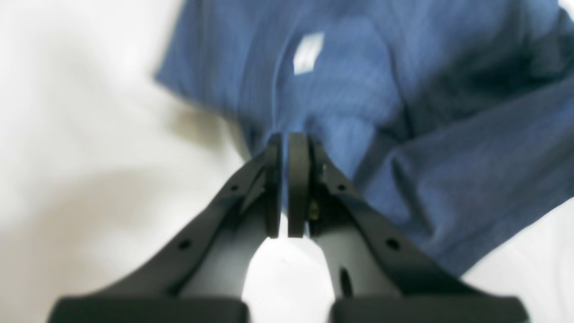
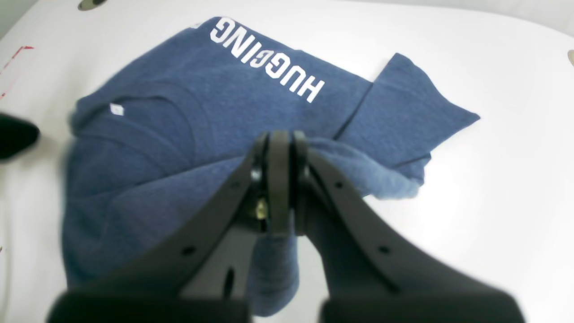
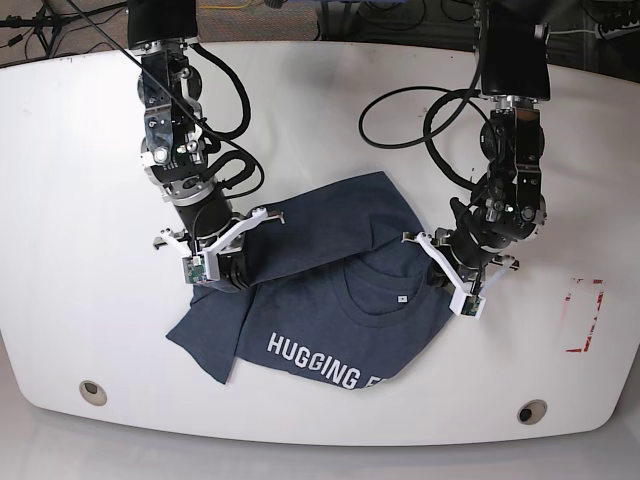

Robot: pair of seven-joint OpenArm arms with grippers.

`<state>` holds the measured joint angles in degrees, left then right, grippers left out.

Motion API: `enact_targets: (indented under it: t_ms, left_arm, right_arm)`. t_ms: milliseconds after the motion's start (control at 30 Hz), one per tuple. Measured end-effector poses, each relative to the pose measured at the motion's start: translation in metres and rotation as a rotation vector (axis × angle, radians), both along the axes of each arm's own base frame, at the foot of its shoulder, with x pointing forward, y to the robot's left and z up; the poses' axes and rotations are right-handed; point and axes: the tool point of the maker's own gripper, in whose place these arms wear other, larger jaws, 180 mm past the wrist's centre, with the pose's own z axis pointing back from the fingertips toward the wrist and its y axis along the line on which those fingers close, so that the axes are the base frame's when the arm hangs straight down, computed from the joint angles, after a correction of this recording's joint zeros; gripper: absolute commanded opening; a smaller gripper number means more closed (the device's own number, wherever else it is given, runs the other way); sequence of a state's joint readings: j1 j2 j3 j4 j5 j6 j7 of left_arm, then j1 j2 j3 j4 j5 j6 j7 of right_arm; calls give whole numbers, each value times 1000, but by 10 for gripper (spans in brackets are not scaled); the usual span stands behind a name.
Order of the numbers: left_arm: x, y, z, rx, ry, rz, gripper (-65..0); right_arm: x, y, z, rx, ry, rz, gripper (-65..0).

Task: Fold the T-shirt properly
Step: 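Release the shirt with both grippers and lift them slightly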

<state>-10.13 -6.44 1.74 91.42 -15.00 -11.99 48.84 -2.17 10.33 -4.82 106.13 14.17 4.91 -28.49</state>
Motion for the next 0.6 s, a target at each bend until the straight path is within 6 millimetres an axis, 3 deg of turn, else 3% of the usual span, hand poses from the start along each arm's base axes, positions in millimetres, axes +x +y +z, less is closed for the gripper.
enact_targets:
  t_ms: [167, 433, 467, 500, 600]
  left_arm:
    - [5, 6, 8, 0, -28, 17, -650]
    - [26, 14, 42, -27, -148, 58, -650]
    - [32, 22, 66, -32, -214, 80, -633]
    - [32, 22, 66, -32, -214, 81, -633]
    - [10, 24, 19, -18, -120, 77, -633]
  right_arm:
    - [2, -3, 2, 1, -9, -10, -650]
    - [8, -6, 14, -1, -35, -17, -650]
    - [13, -7, 23, -6, -62, -19, -634]
    - [13, -7, 23, -6, -61, -19, -634]
    - [-4, -4, -12, 21, 18, -30, -634]
